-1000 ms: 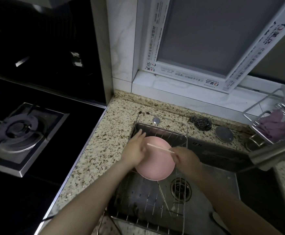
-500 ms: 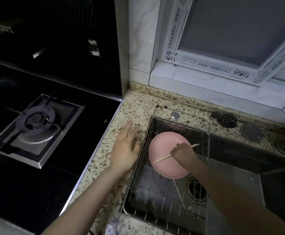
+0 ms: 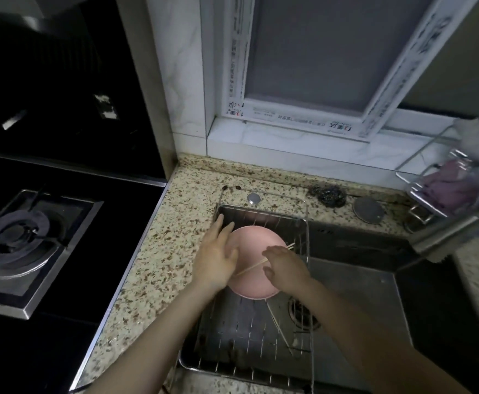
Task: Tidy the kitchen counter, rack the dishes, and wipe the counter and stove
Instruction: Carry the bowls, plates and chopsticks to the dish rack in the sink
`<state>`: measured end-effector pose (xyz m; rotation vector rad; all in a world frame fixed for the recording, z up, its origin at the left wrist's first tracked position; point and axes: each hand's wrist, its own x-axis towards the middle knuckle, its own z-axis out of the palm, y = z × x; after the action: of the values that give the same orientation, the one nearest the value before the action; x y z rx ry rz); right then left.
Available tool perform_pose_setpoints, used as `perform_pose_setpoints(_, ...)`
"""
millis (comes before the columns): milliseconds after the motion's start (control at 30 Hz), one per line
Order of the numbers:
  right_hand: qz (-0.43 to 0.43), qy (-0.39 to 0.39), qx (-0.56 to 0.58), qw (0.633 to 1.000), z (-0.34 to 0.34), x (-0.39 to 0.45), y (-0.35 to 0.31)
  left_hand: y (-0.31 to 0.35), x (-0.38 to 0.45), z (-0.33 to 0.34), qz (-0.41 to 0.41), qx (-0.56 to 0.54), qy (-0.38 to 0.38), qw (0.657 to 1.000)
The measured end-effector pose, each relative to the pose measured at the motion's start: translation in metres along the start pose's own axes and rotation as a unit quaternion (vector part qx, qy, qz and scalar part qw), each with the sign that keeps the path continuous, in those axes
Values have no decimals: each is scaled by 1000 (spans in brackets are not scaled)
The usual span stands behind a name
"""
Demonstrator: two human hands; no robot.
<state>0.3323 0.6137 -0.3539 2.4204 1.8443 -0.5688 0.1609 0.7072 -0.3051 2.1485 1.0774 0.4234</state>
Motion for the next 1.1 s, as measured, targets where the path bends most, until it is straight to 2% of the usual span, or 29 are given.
perform_pose_setpoints(133,28,69,115,991,-46,-36,10,40,2,5,1,-11,-5,1000)
perform_pose_setpoints(233,94,131,187,969,-81,-78,22,68,-5,13,22,10,-12,1000)
perform_pose_setpoints(367,177,193,211,942,-105,-158,54,106,-30,38,47,53,-35,997)
perform_pose_setpoints(433,207,198,218,933,-107,-206,74,131,-47,55,60,52,-53,995)
perform_pose_setpoints(667,322,197,262,888,-73,-398,136,233,-137,131,119,21,-154,981)
perform_pose_setpoints(867,385,214,323,838,-24,-552,165,314,-241,205,179,30,-275,944)
perform_pose_setpoints(1100,447,257,351,782,25,-684,178,379,-347,273,257,50,-338,904)
